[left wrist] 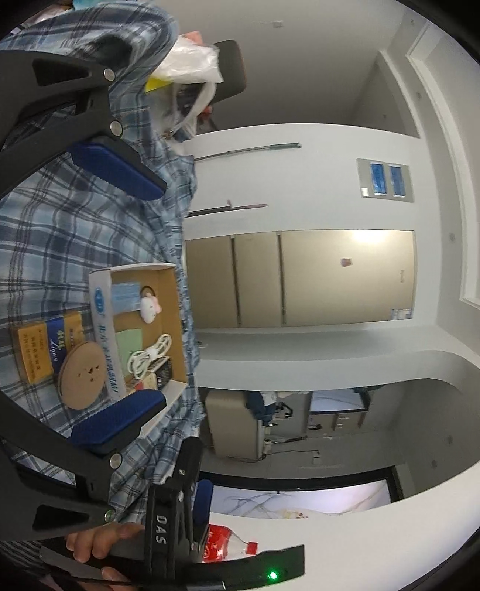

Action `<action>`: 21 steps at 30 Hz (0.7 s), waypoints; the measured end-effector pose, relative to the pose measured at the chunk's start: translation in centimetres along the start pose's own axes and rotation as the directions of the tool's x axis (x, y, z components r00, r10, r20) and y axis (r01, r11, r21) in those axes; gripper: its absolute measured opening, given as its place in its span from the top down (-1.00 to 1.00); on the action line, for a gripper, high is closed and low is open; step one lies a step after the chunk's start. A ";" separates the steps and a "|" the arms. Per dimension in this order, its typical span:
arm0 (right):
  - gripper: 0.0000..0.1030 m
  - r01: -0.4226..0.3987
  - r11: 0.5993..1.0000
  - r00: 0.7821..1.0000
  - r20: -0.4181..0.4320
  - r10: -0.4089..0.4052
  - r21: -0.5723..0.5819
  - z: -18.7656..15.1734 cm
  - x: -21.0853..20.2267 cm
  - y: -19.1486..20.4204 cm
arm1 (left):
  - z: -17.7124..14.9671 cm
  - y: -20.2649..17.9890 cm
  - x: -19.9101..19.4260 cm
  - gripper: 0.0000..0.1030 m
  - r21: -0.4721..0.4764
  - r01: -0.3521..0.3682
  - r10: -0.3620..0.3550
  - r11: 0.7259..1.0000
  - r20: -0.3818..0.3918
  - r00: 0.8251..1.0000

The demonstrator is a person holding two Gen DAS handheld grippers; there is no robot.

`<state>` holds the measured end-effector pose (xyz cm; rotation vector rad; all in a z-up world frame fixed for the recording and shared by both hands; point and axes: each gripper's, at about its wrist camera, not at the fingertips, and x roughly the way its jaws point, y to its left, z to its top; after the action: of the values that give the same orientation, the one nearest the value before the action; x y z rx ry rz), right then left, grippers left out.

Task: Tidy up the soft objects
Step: 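Raise both grippers out of the box and back away, then lower the left gripper onto the yellow Liqun cigarette pack and close on it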

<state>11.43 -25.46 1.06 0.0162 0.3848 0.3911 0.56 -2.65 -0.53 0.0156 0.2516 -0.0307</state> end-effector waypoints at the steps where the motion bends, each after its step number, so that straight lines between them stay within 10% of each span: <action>1: -0.95 -0.005 1.000 1.000 -0.005 0.005 0.004 -0.1 0.1 0.0 | -0.1 0.0 0.3 -1.00 -0.002 0.001 -0.001 1.000 -0.016 1.000; 9: -0.99 0.019 1.000 1.000 -0.006 -0.019 -0.012 -0.3 0.2 0.4 | -0.2 0.3 2.7 -1.00 -0.038 0.070 -0.076 0.997 -0.186 0.980; 21: -0.99 0.024 0.999 0.999 -0.048 -0.023 0.023 -0.2 0.7 -0.2 | -3.2 -1.4 7.3 -0.75 -0.072 0.154 -0.169 0.985 -0.510 0.844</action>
<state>12.05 -25.38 0.55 0.0257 0.4366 0.3638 6.76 -4.24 -5.46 -0.0264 0.7938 -0.1938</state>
